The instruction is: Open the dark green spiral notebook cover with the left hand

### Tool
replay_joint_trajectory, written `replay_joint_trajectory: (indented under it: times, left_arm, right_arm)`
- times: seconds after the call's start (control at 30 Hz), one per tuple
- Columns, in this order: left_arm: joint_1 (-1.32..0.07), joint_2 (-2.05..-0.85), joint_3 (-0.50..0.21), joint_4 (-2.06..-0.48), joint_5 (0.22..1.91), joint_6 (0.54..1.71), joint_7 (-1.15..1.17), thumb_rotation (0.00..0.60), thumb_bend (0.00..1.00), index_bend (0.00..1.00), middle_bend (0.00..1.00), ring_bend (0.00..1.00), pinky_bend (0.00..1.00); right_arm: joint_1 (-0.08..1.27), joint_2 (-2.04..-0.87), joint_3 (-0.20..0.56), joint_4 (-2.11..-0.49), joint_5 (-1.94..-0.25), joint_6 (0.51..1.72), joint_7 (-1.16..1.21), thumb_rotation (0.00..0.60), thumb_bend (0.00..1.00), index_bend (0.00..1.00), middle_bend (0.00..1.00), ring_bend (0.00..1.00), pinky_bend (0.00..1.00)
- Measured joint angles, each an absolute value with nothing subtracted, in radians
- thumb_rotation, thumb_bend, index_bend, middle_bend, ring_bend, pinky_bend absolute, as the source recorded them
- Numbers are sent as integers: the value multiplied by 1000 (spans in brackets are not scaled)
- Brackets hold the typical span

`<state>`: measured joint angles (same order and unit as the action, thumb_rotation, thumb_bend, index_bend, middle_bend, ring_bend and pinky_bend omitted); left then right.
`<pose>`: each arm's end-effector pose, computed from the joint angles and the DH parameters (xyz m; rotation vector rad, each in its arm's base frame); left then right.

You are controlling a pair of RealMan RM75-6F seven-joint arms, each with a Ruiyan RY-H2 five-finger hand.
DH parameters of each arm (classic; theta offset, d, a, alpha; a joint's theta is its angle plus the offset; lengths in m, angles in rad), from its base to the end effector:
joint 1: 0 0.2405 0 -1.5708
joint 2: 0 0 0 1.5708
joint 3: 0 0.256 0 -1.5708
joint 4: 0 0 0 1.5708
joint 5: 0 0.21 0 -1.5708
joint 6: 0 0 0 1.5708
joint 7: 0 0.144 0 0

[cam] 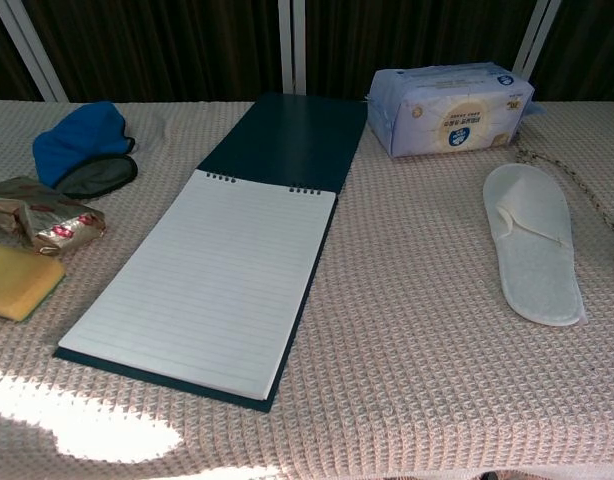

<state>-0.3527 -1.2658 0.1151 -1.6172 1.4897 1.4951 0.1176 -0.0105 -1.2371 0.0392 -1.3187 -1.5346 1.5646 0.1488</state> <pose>-0.2566 0.2189 0.0925 -1.6363 -0.8554 -1.0122 -0.3625 -0.1479 0.1570 1.3228 -0.8728 0.8752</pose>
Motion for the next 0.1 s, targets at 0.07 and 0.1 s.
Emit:
replay_joint_trajectory:
  times: [0.07,0.1]
  left_arm:
    - [-305,-1266,138,-1569,1530,1547,113,401,185,53,10,0,97]
    - [-270,-1269,149,-1532,1555,1584,110,401,185,53,10,0,97]
  right_arm:
    - [-15,-1241,34,-1315,-1540,1569,145,579,283,0,0,0,0]
    - [-18,-1242,31,-1315,-1543,1574,144,577,283,0,0,0,0]
